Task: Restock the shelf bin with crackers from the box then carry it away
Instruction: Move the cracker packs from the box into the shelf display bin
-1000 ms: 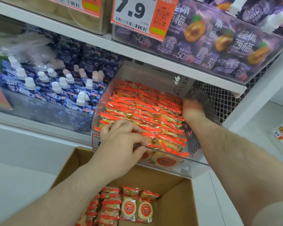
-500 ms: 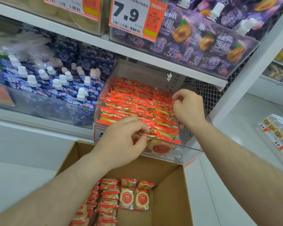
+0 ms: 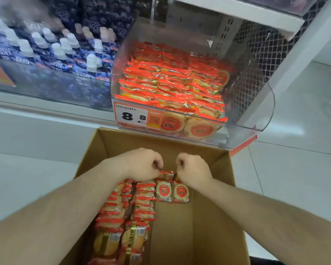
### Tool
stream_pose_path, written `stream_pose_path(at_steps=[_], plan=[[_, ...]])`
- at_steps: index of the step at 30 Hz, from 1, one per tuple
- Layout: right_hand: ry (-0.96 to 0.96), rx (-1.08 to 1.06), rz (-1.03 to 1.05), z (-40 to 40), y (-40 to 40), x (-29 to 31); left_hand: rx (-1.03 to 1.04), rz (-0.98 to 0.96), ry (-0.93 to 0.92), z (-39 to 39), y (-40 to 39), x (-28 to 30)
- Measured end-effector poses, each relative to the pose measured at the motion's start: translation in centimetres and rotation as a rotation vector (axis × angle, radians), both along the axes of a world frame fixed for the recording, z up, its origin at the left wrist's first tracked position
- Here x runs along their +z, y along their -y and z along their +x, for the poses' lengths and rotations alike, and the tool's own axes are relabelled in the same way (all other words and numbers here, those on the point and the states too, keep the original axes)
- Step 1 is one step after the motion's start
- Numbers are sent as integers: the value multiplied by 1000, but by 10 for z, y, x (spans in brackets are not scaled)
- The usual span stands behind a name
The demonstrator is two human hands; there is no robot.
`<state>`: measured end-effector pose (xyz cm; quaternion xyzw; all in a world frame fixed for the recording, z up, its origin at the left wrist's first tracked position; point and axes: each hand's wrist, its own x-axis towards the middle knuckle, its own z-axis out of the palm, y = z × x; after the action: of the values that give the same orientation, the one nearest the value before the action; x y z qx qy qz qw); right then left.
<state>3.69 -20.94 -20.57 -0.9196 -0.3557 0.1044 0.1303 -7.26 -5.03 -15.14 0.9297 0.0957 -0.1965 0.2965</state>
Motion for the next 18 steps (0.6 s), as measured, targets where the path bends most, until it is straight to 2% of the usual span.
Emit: stream_pose_path(at_steps=[3, 5, 6, 10, 12, 15, 18], plan=[[-303, -62, -460, 22, 5, -63, 43, -36, -34, 1, -5, -9], [-349, -72, -574, 30, 10, -99, 55, -44, -54, 1, -7, -18], [-338, -124, -559, 32, 12, -114, 55, -40, -64, 2, -8, -22], [-315, -445, -332, 39, 12, -155, 92, -68, -119, 2, -14, -37], [-484, -673, -162, 36, 7, -171, 115, -74, -145, 2, -16, -42], [-771, -1080, 199, 32, 11, -203, 151, -96, -170, 2, -16, -47], [-951, -1399, 513, 21, 16, -194, 168, -139, -181, 1, -12, -48]])
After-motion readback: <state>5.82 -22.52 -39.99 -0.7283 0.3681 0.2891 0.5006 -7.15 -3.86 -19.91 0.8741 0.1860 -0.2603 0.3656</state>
